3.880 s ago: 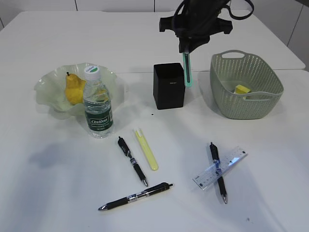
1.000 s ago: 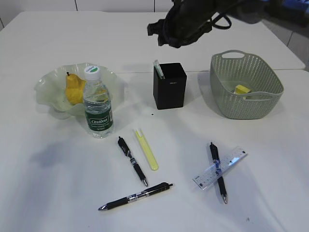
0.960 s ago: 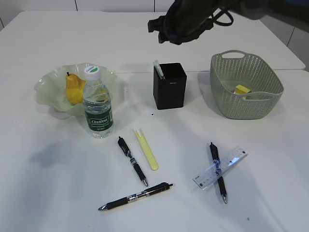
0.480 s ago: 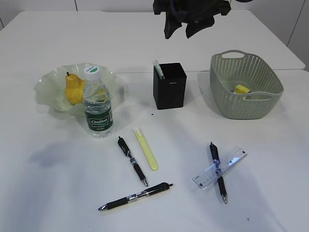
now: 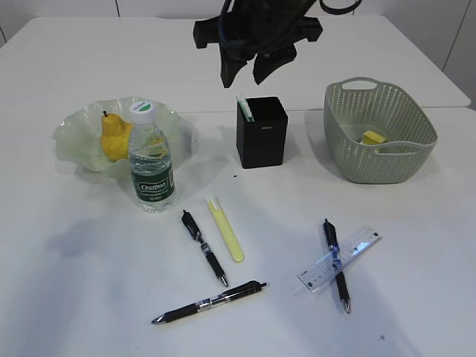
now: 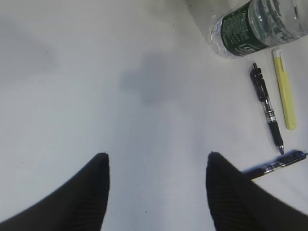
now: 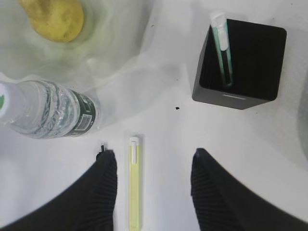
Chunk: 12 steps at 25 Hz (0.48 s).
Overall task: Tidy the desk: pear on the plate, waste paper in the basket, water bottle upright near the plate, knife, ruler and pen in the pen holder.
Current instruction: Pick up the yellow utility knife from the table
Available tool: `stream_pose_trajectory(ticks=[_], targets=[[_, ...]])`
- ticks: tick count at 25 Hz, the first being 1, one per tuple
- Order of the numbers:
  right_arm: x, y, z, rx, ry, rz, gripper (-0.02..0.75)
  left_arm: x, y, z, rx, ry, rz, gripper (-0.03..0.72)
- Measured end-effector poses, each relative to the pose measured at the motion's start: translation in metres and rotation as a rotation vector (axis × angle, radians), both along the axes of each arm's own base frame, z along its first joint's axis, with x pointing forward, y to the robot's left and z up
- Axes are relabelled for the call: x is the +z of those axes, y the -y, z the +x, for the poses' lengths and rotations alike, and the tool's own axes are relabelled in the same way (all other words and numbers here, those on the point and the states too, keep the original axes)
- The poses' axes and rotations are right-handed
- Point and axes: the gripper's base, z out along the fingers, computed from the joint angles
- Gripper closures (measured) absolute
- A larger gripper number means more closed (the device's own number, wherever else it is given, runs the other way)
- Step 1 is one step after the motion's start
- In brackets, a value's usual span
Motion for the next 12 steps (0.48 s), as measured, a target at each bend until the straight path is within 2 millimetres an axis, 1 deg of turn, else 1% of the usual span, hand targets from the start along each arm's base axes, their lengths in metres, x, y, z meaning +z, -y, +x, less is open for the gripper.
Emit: stream_pose_trajectory(ticks=[6,12], targets=[[-0.036,-0.009,0.010,-0.001,-0.087,0.002,0.379,0.000,0.000,0.000,0.000,0.000,0.002,0.240],[-0.064,-0.017,0.016,-0.011,-0.161,0.019,0.381,0.000,-0.001,0.000,-0.003,0.000,0.015,0.240]])
